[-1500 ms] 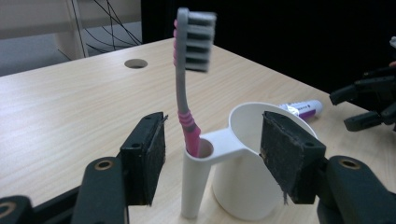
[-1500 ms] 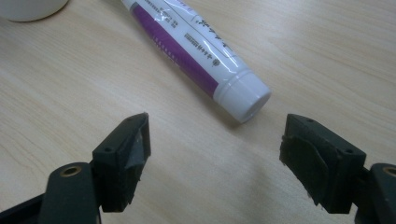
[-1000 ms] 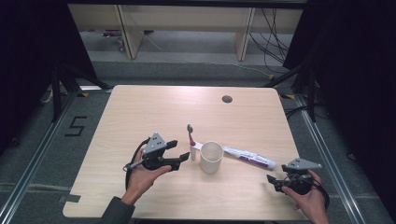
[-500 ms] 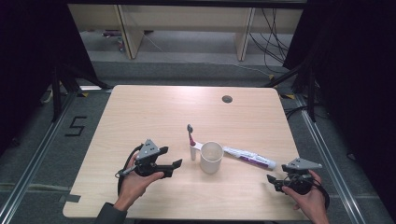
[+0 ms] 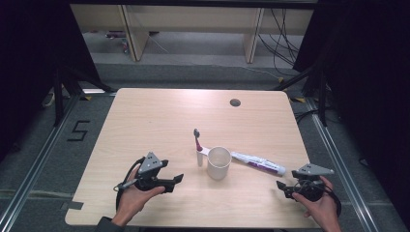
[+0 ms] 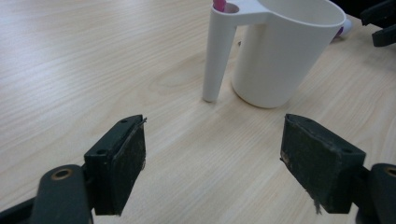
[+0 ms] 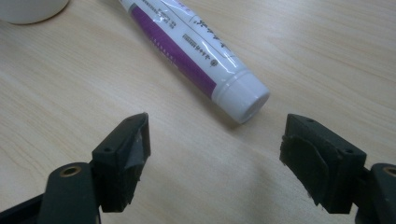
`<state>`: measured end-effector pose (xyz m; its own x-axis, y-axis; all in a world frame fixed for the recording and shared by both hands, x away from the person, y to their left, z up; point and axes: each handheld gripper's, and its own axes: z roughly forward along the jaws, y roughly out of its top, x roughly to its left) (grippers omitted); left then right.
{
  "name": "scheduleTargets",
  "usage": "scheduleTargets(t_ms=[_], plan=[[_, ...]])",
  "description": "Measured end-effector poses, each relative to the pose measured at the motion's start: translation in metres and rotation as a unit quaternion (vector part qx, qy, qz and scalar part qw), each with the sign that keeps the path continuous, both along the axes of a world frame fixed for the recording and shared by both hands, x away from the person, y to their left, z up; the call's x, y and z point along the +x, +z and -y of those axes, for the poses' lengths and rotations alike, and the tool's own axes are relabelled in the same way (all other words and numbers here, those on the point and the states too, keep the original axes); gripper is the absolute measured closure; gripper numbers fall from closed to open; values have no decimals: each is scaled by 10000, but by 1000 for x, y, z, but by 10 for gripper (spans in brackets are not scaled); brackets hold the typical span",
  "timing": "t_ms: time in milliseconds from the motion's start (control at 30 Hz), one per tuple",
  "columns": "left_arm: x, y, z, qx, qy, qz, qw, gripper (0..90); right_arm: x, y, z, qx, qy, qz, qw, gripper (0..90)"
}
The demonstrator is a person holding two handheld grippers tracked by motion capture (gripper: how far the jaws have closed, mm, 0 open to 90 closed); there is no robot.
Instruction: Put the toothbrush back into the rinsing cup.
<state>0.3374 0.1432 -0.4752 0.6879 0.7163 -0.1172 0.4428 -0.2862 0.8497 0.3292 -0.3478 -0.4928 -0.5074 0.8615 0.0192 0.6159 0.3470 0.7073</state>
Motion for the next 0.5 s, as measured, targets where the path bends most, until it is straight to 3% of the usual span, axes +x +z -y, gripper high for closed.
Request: scheduleTargets(t_ms=[67,100,133,167,233,333,367,500], plan=[[-2,-2,-1,19,3,-31,10000,218,0,0,-1,17,-34,-6,10000,246],[-3,-2,-1,52,-14,-59,10000,218,-1,1,-1,17,-25,-134,9999,246],[-4,-3,-3,163,-68,-75,9998,217,-1,0,-1,-14,-2,-80,10000,246],[-5,-5,-2,93,-27,-72,9999,214,-1,1,0,-49,-21,-27,10000,246],[-9,-6,-5,278,-119,-126,9995,212,-1,1,-1,-33,-38,-21,10000,246],[-12,-8,-6,262,-75,-121,9996,211,-1,1,-1,-27,-45,-26,10000,245],[-13,-8,-8,370,-109,-137,9992,211,-1,1,-1,-27,-45,-26,10000,245],[-17,-11,-12,454,-81,-161,9988,209,-1,1,-1,-3,-35,-40,10000,246]])
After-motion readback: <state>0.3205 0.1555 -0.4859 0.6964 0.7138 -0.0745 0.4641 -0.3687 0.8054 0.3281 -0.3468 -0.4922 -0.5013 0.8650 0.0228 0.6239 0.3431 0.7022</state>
